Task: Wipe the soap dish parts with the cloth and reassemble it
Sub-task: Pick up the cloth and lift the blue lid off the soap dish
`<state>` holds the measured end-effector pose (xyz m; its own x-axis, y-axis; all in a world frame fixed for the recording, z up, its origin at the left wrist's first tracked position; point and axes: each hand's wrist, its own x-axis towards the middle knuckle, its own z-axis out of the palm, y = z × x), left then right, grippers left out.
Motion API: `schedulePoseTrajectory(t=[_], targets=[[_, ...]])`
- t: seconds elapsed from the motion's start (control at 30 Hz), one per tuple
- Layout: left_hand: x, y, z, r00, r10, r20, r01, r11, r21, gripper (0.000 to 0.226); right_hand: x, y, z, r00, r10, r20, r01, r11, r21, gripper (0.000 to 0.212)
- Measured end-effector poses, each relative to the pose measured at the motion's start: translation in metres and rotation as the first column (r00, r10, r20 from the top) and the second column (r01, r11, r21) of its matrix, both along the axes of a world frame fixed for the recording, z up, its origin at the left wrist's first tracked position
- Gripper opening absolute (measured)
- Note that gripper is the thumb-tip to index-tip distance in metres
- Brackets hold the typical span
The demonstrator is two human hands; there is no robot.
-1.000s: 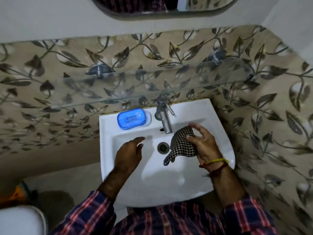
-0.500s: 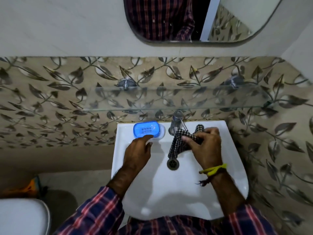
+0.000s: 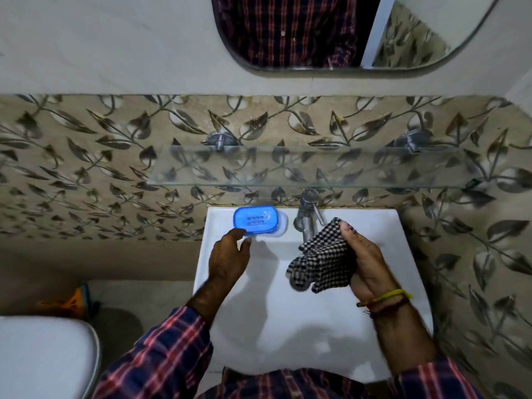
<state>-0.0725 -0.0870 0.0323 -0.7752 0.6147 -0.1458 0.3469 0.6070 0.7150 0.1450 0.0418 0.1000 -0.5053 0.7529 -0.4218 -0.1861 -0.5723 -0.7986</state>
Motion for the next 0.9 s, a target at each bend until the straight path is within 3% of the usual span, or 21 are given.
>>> schedulePoseTrajectory(t=[0.07,0.17,0.23,0.3,0.4,0.43,0.5,0.53,0.7,0.9], targets=[[-0.006,0.002,0.000,0.989,0.103,0.107,-0.108,0.993,0.041,0.038,-0.001,-0.001,-0.006,0.999,0.037,-0.036,-0.040,0.995,-0.091,0.066],[-0.018,0.007,-0.003,0.934,0.184,0.308,-0.222,0.971,0.094,0.059,-0.003,0.000,-0.019,0.994,0.086,-0.068,-0.098,0.975,-0.201,0.045],[-0.026,0.010,-0.007,0.920,0.137,0.367,-0.193,0.974,0.118,0.077,-0.005,-0.001,-0.022,0.990,0.116,-0.082,-0.134,0.953,-0.272,0.045],[-0.036,0.012,-0.012,0.944,0.060,0.323,-0.101,0.989,0.111,0.091,-0.010,-0.004,-0.020,0.979,0.142,-0.146,-0.184,0.924,-0.334,0.045],[-0.051,0.019,-0.022,0.951,-0.042,0.305,-0.001,0.990,0.138,0.100,-0.021,-0.007,-0.016,0.982,0.127,-0.141,-0.169,0.923,-0.346,0.028],[-0.057,0.022,-0.030,0.953,-0.074,0.293,0.028,0.987,0.160,0.104,-0.025,-0.009,-0.016,0.985,0.108,-0.133,-0.149,0.924,-0.351,0.033],[-0.067,0.027,-0.046,0.953,-0.111,0.280,0.062,0.982,0.176,0.113,-0.030,-0.007,-0.021,0.988,0.095,-0.125,-0.133,0.928,-0.347,0.070],[-0.069,0.027,-0.048,0.950,-0.121,0.288,0.067,0.979,0.191,0.111,-0.034,-0.008,-0.019,0.989,0.091,-0.112,-0.125,0.932,-0.341,0.075],[-0.072,0.027,-0.040,0.916,-0.133,0.378,0.015,0.954,0.299,0.076,-0.045,-0.011,-0.016,0.997,0.075,-0.030,-0.081,0.955,-0.287,0.048],[-0.081,0.028,-0.044,0.949,-0.112,0.296,-0.001,0.934,0.357,0.079,-0.051,-0.015,-0.013,0.991,0.056,0.124,-0.038,0.989,-0.140,0.037]])
